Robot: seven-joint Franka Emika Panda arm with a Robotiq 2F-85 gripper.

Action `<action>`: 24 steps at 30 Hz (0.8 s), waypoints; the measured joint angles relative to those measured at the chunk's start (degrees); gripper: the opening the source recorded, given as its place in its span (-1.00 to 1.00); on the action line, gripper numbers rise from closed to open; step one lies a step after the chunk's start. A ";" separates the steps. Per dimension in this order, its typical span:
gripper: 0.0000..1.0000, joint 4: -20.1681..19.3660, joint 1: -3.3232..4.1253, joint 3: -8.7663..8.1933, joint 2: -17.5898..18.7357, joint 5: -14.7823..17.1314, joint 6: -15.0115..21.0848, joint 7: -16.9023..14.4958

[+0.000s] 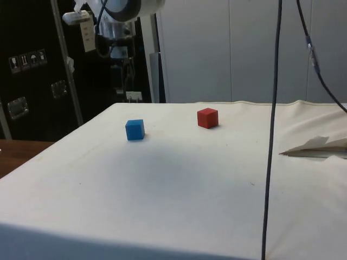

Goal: Stack the two cubes.

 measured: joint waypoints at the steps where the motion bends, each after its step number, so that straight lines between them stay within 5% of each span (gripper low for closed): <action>1: 1.00 0.00 0.00 0.00 0.00 0.00 0.00 0.00; 24: 1.00 1.89 -0.97 -1.55 6.30 5.27 5.27 -8.19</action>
